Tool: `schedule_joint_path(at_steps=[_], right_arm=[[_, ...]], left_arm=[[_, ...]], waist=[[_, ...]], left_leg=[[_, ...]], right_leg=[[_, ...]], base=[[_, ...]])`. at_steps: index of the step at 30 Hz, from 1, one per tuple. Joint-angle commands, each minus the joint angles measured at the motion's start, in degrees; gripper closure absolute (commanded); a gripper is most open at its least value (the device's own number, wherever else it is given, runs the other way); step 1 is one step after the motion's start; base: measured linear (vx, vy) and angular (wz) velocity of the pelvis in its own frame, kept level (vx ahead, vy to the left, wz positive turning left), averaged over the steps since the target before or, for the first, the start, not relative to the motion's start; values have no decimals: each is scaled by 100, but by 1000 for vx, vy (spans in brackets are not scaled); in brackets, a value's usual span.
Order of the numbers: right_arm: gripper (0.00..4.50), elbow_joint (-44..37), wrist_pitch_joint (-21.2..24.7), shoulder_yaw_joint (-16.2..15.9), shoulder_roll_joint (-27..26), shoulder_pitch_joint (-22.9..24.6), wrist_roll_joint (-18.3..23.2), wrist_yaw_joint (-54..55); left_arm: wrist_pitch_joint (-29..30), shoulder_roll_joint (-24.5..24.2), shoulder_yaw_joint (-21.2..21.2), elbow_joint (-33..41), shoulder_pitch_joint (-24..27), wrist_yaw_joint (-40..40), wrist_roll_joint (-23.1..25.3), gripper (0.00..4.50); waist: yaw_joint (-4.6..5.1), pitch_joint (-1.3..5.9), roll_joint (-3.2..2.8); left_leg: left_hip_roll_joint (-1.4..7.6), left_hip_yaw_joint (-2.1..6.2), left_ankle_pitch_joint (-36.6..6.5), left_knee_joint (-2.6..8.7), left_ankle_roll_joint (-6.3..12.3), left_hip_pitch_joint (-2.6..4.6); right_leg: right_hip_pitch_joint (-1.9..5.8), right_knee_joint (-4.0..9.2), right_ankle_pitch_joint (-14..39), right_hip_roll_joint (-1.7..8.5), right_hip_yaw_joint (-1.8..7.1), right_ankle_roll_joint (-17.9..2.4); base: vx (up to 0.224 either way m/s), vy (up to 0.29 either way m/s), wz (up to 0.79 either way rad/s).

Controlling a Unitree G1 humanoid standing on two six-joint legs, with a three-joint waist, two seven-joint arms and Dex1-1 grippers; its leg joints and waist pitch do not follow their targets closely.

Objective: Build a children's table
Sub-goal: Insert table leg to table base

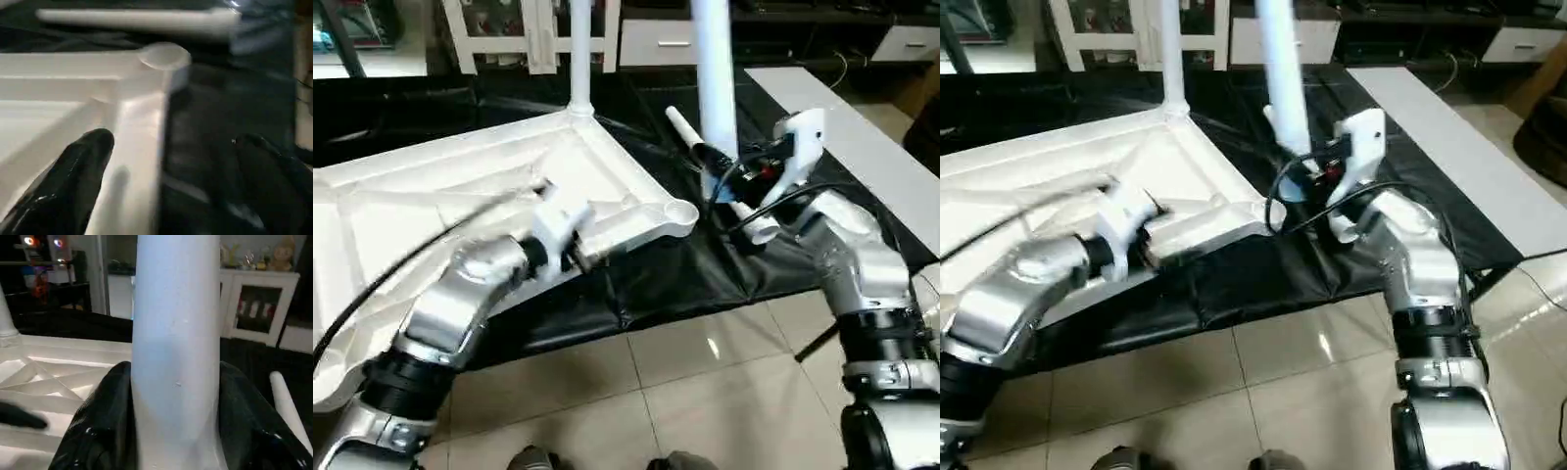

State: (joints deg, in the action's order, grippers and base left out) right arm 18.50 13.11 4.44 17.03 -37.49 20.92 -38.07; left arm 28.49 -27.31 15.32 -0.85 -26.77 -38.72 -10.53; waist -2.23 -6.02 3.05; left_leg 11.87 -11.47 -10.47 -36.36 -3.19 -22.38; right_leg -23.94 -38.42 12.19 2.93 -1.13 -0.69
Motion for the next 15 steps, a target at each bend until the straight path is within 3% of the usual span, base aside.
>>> schedule_joint_path(at_steps=[1,3,7,10,11,15], right_arm=[[250,-216,-69,74,44,115,119,-13],[250,-390,18,77,26,203,140,-83],[250,-782,171,-27,69,416,246,-439],[250,-870,215,-86,105,486,306,-499],[250,-923,241,-105,116,525,321,-506],[250,-1019,308,-97,138,616,321,-507]], left_arm=[[-95,-29,173,-57,37,-223,105,5],[-298,-63,328,-252,34,-256,346,5],[-717,-88,509,-911,-149,-71,791,5],[-789,-94,529,-1087,-207,-58,859,5],[-787,-97,516,-1137,-213,-72,871,34],[-774,-85,388,-1321,-247,-107,902,48]], waist=[[19,550,-102],[27,540,-117],[57,527,-117],[54,524,-124],[59,510,-141],[60,514,-136]], left_leg=[[95,44,-545,377,-32,165],[93,55,-616,388,-95,159],[86,72,-712,401,-52,147],[88,73,-748,403,-57,158],[93,73,-735,405,-66,156],[88,71,-750,402,-55,158]], right_leg=[[311,450,25,308,221,-1345],[320,454,46,310,223,-1313],[332,480,130,316,230,-1225],[320,492,213,318,230,-1251],[309,488,159,320,232,-1302],[313,485,165,318,232,-1347]], base=[[0,0,0],[0,0,0],[0,0,0],[0,0,0],[0,0,0],[0,0,0]])
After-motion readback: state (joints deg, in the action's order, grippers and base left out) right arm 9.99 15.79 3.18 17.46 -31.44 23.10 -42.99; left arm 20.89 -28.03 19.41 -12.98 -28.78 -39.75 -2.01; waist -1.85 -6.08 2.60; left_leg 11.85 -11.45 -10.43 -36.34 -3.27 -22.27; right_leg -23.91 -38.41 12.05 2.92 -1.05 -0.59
